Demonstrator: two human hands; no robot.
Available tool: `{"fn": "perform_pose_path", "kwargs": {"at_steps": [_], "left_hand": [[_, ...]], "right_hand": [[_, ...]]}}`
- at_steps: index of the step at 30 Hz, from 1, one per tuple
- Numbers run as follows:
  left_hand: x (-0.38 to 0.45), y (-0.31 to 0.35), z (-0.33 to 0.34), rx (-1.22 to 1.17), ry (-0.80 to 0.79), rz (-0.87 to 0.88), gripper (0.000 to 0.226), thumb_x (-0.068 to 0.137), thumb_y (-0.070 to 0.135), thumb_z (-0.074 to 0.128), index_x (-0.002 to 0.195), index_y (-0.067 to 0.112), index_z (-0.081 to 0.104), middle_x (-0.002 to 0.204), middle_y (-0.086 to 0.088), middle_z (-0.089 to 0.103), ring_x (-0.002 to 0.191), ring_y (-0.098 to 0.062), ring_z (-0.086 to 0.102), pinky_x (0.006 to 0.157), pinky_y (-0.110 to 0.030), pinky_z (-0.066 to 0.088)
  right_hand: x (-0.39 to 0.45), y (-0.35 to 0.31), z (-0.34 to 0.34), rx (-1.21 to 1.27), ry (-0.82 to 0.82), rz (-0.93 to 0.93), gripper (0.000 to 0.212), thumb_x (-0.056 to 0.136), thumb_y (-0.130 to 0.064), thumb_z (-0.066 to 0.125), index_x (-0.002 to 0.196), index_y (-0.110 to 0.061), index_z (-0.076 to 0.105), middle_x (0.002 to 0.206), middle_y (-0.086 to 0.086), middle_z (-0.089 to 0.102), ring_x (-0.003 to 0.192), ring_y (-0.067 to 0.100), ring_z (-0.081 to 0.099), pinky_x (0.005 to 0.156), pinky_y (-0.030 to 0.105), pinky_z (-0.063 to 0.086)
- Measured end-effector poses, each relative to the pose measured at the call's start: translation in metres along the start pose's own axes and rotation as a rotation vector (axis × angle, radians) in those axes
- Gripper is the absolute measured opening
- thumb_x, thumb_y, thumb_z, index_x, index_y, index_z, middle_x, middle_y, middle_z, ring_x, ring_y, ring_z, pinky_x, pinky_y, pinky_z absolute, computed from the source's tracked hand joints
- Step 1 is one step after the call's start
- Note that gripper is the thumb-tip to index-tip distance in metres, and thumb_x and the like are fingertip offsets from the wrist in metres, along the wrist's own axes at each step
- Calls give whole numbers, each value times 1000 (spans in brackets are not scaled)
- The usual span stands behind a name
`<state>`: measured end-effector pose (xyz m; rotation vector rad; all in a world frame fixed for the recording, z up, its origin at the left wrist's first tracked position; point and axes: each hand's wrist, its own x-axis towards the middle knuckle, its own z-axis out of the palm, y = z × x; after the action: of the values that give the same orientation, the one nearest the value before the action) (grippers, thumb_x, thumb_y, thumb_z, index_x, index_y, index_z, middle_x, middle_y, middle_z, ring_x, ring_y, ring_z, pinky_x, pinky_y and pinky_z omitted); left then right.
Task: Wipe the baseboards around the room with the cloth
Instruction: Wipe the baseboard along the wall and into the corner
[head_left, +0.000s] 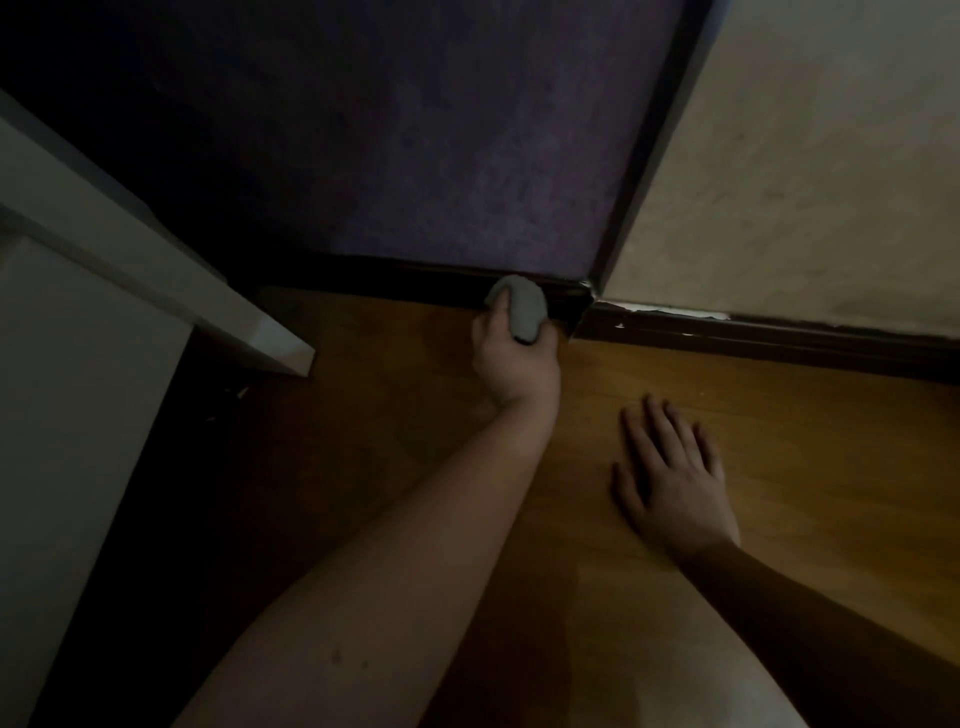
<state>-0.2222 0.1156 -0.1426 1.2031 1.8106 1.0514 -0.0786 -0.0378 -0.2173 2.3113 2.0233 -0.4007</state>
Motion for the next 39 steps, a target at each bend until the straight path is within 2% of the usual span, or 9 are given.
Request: {"fn": "perform_pose_path", "kwargs": {"at_steps": [2, 6, 9, 15, 20, 25, 29, 34, 39], "left_hand": [[-17, 5, 10, 40, -103, 92, 56, 79, 9, 77, 133, 10, 61, 124, -15, 59, 112, -27, 58, 95, -21, 37], [-16, 5, 10, 103, -141, 177, 53, 81, 10, 77, 132, 10, 62, 124, -13, 59, 110, -26, 59, 95, -17, 36], [-12, 5, 7, 156, -169, 245, 48, 83, 13, 76, 130, 10, 63, 121, -13, 58, 108, -27, 60, 96, -25, 41], [-7, 12, 19, 247, -147, 183, 41, 86, 18, 72, 126, 13, 62, 123, -11, 50, 114, -29, 51, 99, -37, 45], [7, 11, 14, 294, -134, 149, 39, 87, 20, 72, 123, 13, 60, 123, -11, 51, 114, -29, 52, 96, -36, 43], [37, -5, -14, 254, -29, 47, 37, 86, 16, 72, 120, 9, 60, 127, -12, 52, 117, -29, 53, 98, -34, 42], [56, -15, -42, 186, 29, -6, 39, 87, 17, 72, 123, 8, 60, 127, -11, 52, 113, -24, 55, 89, -18, 37], [76, -25, -86, 174, 67, 99, 40, 89, 19, 71, 126, 11, 61, 127, -8, 54, 110, -15, 54, 90, -20, 39], [115, -29, -121, 174, 248, 17, 48, 92, 20, 67, 135, 8, 53, 136, -13, 48, 122, -24, 52, 97, -22, 38]], "right_hand": [[0, 0, 1, 5, 7, -1, 67, 97, -59, 20, 156, -33, 3, 164, -2, 0, 151, 17, -3, 121, 47, 6], [0, 0, 1, 3, 13, -6, 67, 98, -59, 21, 157, -33, 5, 164, -2, 0, 151, 17, -2, 121, 48, 8], [-1, 1, 1, 0, 17, -5, 66, 98, -59, 21, 156, -34, 4, 164, -2, -2, 151, 17, -3, 121, 48, 8], [0, 0, 0, 4, 3, -1, 66, 98, -60, 19, 156, -35, 4, 164, -3, -3, 151, 15, -5, 121, 46, 4], [0, 2, 0, 18, -12, 2, 66, 98, -61, 18, 156, -36, 5, 164, -4, -3, 151, 14, -7, 120, 45, 1], [0, 4, 0, 28, -11, -4, 66, 97, -63, 18, 156, -37, 3, 164, -5, -5, 151, 15, -5, 120, 46, 4], [0, 5, 2, 21, -6, -10, 66, 97, -62, 21, 156, -37, 1, 164, -5, -5, 151, 15, -5, 120, 46, 3], [0, 6, 3, 19, 5, -11, 67, 97, -62, 21, 156, -36, 2, 164, -3, -2, 151, 15, -4, 120, 46, 3], [1, 7, 4, 8, -5, -18, 67, 97, -64, 15, 156, -35, 2, 165, -3, -4, 151, 15, -6, 121, 48, 5]]}}
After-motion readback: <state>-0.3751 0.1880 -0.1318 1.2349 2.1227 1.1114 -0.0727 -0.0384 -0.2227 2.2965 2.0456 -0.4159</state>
